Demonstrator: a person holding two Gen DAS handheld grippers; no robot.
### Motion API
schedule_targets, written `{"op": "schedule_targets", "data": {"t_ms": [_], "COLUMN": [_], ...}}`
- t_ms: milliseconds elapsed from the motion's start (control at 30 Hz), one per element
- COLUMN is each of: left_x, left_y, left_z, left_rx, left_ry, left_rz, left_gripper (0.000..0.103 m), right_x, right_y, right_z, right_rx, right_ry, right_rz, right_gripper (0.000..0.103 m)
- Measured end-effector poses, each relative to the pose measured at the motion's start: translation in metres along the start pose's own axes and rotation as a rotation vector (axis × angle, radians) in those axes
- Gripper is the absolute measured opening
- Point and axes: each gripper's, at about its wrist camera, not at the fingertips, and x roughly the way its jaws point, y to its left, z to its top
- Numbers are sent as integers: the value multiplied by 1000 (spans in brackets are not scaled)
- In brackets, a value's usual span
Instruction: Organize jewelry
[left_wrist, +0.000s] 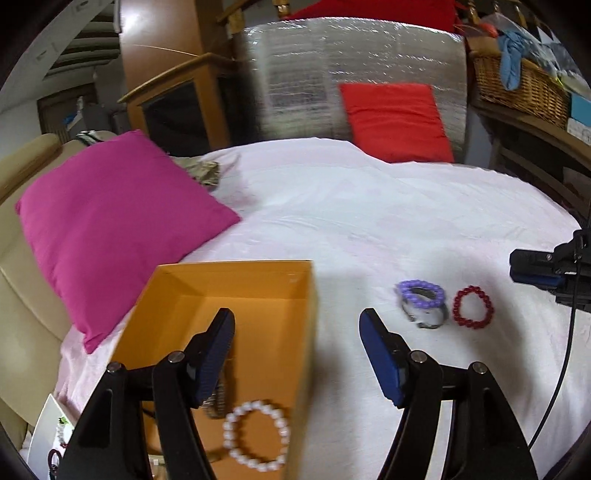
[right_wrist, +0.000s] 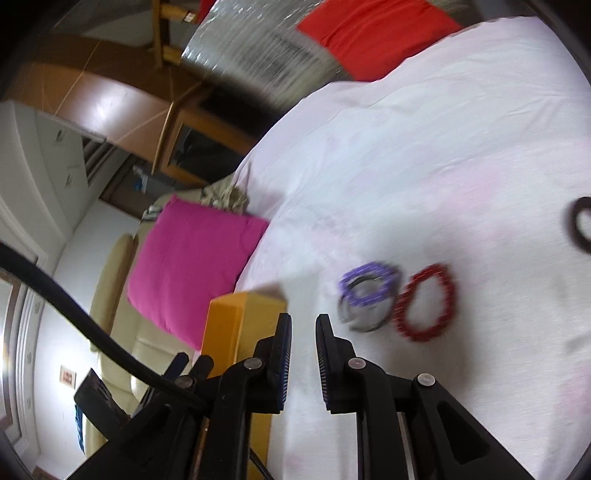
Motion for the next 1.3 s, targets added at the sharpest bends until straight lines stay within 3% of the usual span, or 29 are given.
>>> {"op": "schedule_targets", "data": {"t_ms": [200, 600, 1033, 1300], "left_x": [12, 48, 64, 72], "left_y": [-33, -65, -82, -80], "left_z": [0, 1, 3, 2], "left_rx": [49, 81, 112, 118], "left_ry": [36, 113, 126, 126], "left_rz": [-15, -28, -30, -22], "left_gripper": [71, 71, 71, 71], "right_x": [-23, -60, -113, -113], "right_y": [-27, -74, -132, -157], "right_z": [13, 30, 51, 57], "right_rx": [45, 130, 283, 380], "right_ry": [-16, -45, -141, -113], "right_rz": [-37, -89, -138, -199], "right_gripper": [16, 16, 16, 19]}}
